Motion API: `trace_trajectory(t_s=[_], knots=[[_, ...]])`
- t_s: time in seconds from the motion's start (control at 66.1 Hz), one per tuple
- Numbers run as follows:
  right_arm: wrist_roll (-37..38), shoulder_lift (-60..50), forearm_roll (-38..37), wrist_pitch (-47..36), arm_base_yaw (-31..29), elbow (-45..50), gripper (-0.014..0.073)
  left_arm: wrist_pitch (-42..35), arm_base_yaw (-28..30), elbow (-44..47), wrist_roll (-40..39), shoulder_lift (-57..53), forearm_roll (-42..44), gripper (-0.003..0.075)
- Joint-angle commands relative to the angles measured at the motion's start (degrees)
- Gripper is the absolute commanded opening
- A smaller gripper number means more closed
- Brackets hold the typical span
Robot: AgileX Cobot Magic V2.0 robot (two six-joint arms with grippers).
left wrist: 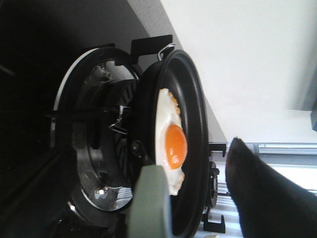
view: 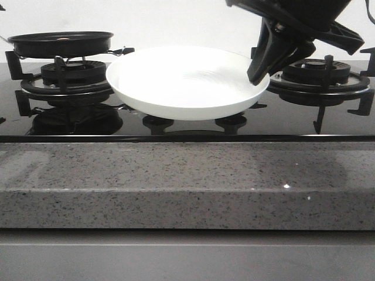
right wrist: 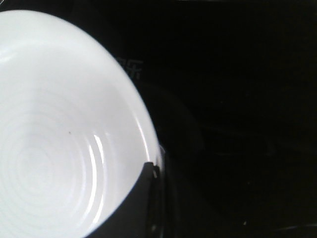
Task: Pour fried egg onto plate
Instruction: 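Tip the black pan over the held plate with the left gripper, sliding the egg out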
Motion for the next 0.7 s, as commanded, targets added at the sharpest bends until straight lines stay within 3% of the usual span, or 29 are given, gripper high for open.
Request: trace_trajectory(t_s=[0.0,0.409,0.681], knots=[[-0.29,-2.00,-0.28,-1.32,-0.01,-1.43,-0.0066,5.93,-0.14,-1.85,-0.58,-2.98,-2.85,0.0576],[-0.29,-2.00,-0.28,-1.32,-0.01,-1.43,-0.0066,6.16,-0.14,-1.85,-1.82,-2.98,-2.76,0.0230],[-0.29,-2.00,-0.28,-1.32,-0.01,-1.43,-0.0066,6.16,-0.14,-1.85,-2.10,-3.08,-2.46,0.0135]])
